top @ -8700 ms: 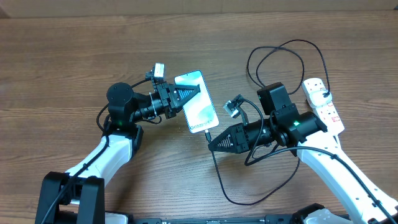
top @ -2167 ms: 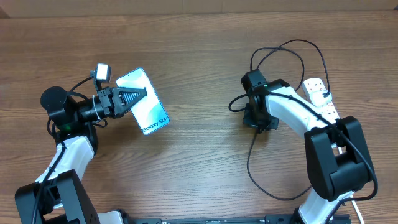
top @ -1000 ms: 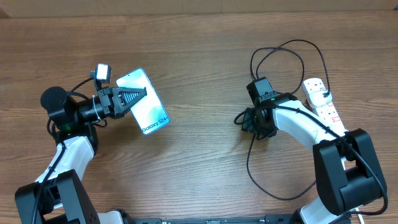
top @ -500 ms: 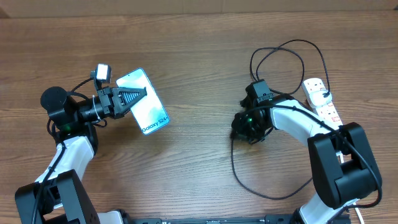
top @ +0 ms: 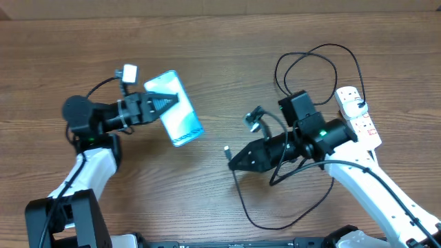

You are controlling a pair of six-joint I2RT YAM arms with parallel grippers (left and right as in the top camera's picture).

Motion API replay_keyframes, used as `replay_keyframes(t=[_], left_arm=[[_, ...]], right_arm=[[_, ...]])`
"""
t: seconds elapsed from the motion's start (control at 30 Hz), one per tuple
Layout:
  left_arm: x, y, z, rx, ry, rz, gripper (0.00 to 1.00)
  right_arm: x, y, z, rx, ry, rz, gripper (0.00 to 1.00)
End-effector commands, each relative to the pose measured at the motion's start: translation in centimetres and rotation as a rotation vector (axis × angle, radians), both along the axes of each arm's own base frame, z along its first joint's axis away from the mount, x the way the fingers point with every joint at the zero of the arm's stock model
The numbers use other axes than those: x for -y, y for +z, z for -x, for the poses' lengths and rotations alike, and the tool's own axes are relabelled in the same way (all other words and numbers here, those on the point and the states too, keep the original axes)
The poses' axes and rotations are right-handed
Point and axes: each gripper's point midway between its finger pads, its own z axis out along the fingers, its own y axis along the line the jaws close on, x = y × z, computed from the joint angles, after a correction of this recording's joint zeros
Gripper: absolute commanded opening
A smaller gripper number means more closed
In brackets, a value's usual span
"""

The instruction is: Plug charger to phone and switch on socket

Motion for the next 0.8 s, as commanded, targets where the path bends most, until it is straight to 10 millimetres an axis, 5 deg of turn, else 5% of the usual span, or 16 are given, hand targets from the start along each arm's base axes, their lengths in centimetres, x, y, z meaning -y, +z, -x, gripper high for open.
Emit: replay_keyframes(t=[0.0, 0.17, 0.77], left_arm=[[1.8, 2.6, -1.1, 0.080, 0.014, 0.012, 0.04], [2.8, 4.2, -1.2, 0.130, -0.015, 0.010, 0.04], [3.2, 3.6, 0.7, -0.004, -0.133, 0.006, 0.04]], right_arm=[[-1.7, 1.4, 1.7, 0.007, 0.083, -0.069, 0.04], [-3.8, 2.1, 2.0, 0.053, 0.110, -0.098, 0.04], [-4.7, 2.8, -0.4, 0.163, 0.051, -0.120, 0.04]])
